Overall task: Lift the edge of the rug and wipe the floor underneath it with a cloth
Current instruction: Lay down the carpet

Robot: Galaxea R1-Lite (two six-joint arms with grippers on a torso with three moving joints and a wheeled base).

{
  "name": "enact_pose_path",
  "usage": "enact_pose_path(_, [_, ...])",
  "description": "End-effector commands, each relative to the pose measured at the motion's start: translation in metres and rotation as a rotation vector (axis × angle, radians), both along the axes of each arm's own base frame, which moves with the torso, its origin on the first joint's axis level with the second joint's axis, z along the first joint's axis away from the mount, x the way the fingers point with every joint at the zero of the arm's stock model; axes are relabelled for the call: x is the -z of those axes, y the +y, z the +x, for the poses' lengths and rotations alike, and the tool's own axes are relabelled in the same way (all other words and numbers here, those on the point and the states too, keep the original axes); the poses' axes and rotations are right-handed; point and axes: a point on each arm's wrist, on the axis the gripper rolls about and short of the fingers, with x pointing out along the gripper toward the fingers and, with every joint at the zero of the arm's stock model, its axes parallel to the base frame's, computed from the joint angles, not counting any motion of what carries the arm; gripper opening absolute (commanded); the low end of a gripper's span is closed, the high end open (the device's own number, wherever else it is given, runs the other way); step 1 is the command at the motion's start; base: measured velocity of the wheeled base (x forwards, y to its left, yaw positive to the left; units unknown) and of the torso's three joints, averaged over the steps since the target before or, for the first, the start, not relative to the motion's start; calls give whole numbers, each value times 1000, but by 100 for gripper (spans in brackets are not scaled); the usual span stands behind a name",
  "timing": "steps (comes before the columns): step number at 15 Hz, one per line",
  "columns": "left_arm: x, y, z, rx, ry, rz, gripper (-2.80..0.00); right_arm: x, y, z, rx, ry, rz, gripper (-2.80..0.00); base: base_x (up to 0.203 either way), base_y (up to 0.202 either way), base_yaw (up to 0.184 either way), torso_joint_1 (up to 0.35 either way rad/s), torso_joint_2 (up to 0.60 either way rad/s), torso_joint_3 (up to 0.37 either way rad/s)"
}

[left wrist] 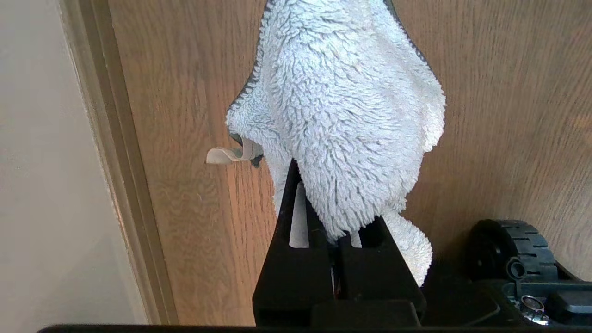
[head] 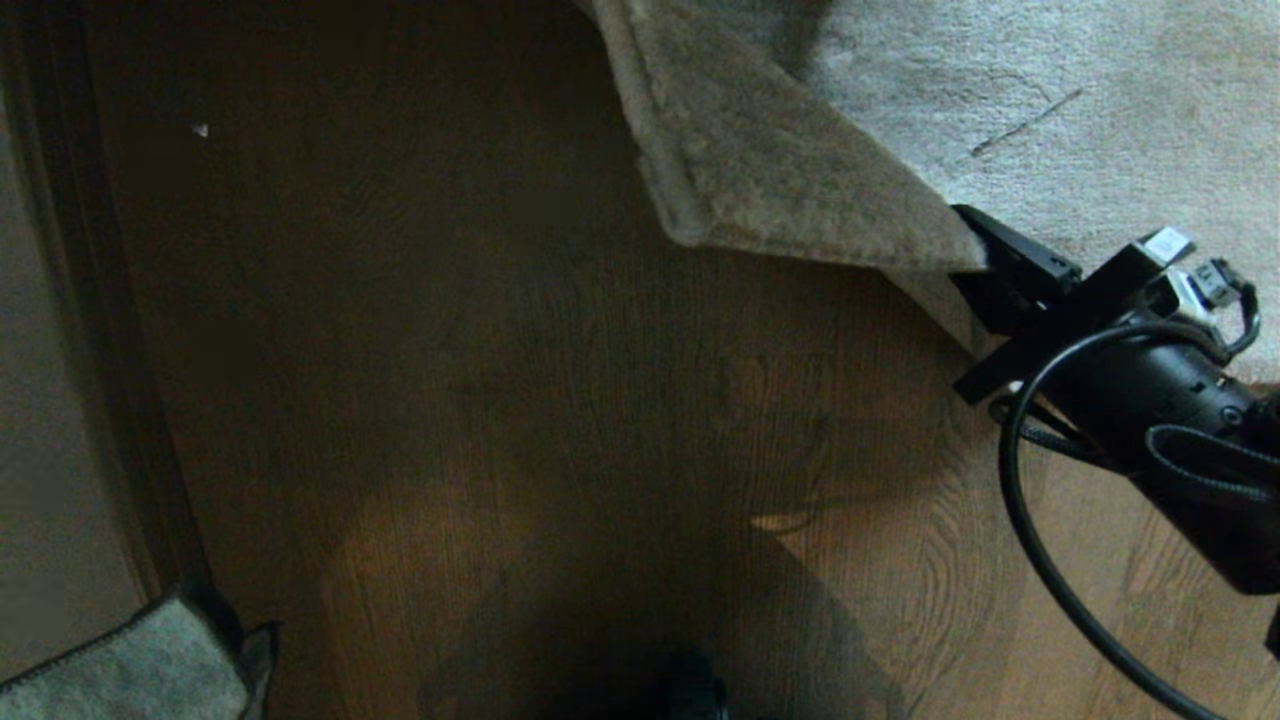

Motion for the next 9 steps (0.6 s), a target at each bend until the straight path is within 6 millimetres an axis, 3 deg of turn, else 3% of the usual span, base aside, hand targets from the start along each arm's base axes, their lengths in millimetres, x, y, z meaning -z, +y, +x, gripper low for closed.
enact_pose_path(1, [0,0,0,0,-2,-1,-280,-4,-1,-2,-5,-38,30,-280,0,0,0,0,0,0])
enact_pose_path(2, [0,0,0,0,-2,-1,-280,-4,-1,-2,-4,-38,29,-280,0,0,0,0,0,0])
enact_pose_path(3, [0,0,0,0,-2,-1,-280,-5,-1,-2,-4,-40,30,0,0,0,0,0,0,0])
enact_pose_path(9, [0,0,0,0,-2,-1,-280,0,3,-8,-36,-19,23,0,0,0,0,0,0,0])
